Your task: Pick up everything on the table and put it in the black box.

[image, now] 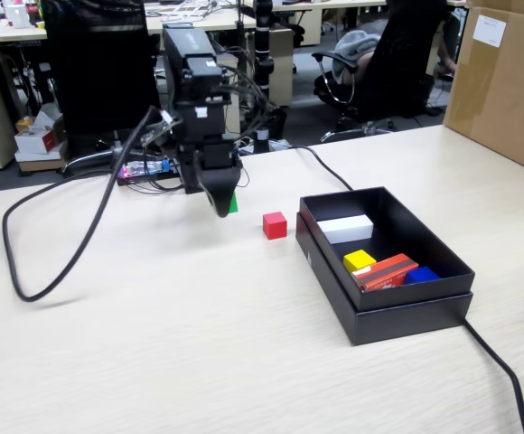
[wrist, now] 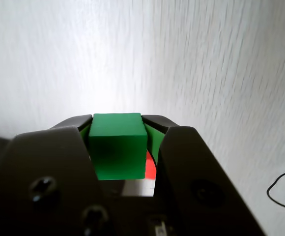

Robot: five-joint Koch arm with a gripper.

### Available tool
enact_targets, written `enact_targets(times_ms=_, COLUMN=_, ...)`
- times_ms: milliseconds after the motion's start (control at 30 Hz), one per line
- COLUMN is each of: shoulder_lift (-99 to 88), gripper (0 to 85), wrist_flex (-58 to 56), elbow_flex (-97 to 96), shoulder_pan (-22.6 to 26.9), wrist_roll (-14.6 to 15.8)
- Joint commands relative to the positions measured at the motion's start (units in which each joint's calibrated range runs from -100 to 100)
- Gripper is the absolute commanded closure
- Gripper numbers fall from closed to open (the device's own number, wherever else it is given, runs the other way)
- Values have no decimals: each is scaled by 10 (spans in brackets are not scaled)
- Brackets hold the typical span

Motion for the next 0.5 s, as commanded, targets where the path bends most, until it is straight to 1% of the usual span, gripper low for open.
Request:
enact_targets(times_ms=0, shoulder_lift=-58, gripper=798, wrist_flex=-15, elbow_flex=83, shoulder_pan=36, wrist_roll=17)
enact_targets(times_ms=167, shoulder_lift=-43, gripper=797, wrist_flex=-15, elbow_flex=169, shoulder_pan=87, wrist_roll=38)
enact_targets(times_ms=267, shoulder_lift=-15, gripper=797, wrist_flex=-15, elbow_flex=204, shoulder_pan=103, wrist_roll=44)
enact_targets(times_ms=467, shoulder_lift=163, gripper=797, wrist_flex=-15, elbow_flex=348, shoulder_pan=126, wrist_roll=52)
